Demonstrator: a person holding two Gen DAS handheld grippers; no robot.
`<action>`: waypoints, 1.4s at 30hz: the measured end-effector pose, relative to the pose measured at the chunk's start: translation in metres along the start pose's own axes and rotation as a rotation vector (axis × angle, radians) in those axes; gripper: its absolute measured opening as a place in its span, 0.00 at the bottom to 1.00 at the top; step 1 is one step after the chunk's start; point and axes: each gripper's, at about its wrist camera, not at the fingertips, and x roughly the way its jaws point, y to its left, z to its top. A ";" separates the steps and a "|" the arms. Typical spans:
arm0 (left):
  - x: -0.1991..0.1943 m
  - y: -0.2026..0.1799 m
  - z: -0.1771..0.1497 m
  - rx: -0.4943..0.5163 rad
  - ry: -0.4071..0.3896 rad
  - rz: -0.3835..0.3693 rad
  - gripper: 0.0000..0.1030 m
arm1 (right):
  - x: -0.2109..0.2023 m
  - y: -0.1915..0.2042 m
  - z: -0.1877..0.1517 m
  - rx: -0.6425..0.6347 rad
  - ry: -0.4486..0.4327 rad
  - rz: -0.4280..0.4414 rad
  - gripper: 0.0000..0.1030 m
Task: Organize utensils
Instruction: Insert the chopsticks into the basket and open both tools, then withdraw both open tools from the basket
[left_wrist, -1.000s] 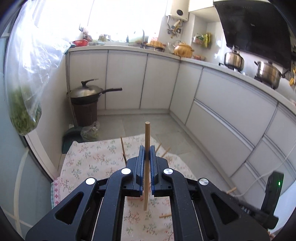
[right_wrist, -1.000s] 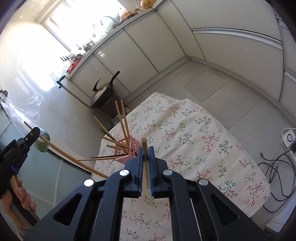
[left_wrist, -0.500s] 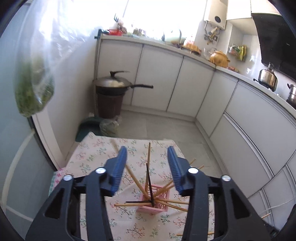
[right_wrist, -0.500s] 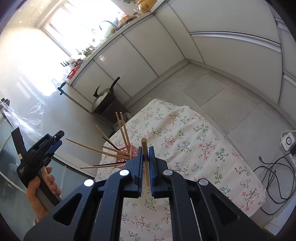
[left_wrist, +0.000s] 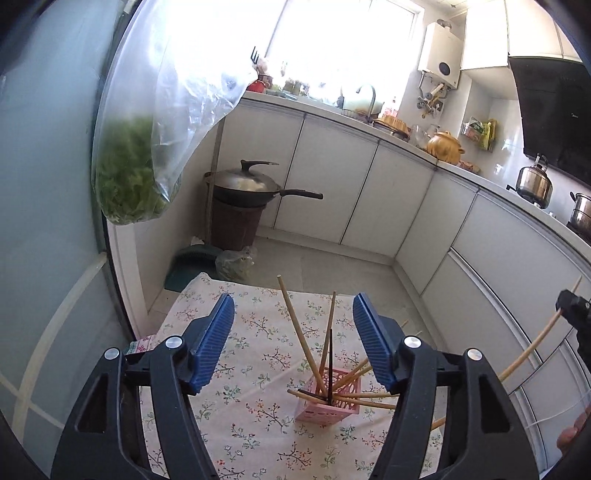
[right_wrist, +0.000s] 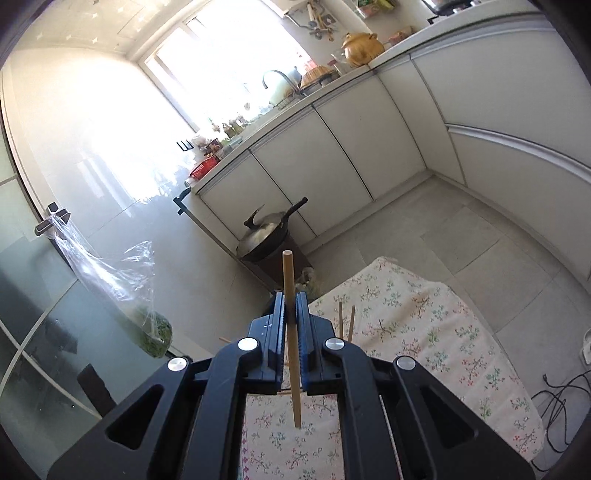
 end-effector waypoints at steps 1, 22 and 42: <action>0.003 0.001 0.000 -0.004 0.008 -0.005 0.62 | 0.007 0.003 0.002 -0.007 -0.008 -0.014 0.06; 0.017 -0.029 -0.009 0.097 -0.019 0.031 0.87 | 0.100 -0.008 -0.035 -0.077 0.043 -0.235 0.47; -0.019 -0.068 -0.069 0.231 -0.064 0.206 0.93 | 0.033 -0.013 -0.101 -0.339 -0.112 -0.506 0.94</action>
